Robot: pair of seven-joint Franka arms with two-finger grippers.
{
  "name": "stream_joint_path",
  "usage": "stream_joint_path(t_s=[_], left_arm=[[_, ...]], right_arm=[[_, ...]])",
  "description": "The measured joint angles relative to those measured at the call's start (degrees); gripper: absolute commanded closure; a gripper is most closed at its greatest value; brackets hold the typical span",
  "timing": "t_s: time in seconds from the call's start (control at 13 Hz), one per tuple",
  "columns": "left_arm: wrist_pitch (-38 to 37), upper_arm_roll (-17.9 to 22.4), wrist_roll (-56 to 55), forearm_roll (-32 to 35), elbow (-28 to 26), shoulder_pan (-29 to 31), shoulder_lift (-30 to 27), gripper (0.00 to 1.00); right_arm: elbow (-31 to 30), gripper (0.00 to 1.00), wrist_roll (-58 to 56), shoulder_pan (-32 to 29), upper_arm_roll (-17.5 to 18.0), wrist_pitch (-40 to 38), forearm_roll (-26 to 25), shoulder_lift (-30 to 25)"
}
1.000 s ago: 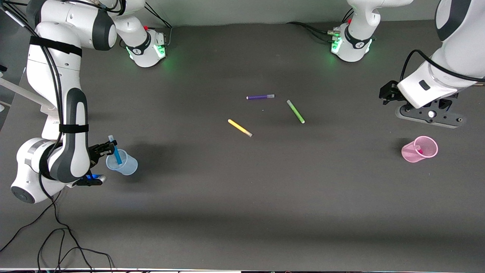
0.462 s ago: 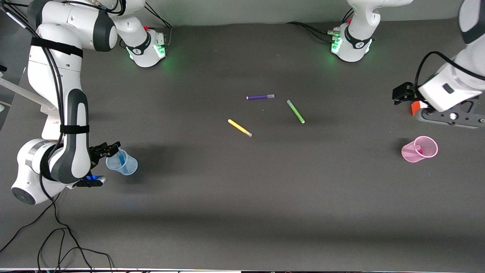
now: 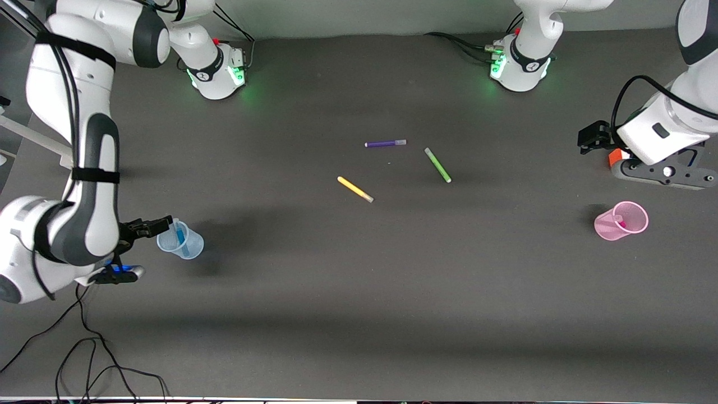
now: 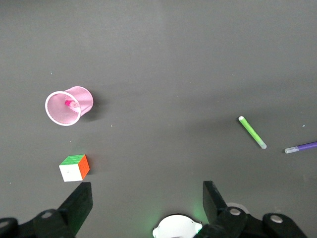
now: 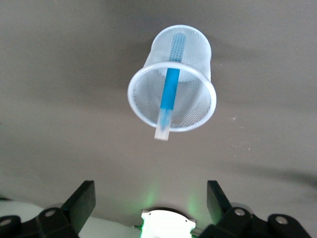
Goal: Place pink and blue markers in matching cups
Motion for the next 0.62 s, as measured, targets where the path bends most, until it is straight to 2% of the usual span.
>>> stream_joint_path(t_s=[0.38,0.62], left_arm=[[-0.6,0.5,-0.2,0.0,-2.0,-0.7,-0.3,0.01],[-0.3,0.7,-0.2,0.0,-2.2,-0.7,-0.4,0.01]], right_arm=[[-1.0,0.00,11.4,6.7,-1.4,1.3,-1.8,-8.4],[-6.3,0.00,14.9,12.0,-3.0,6.8,-5.1,-14.8]])
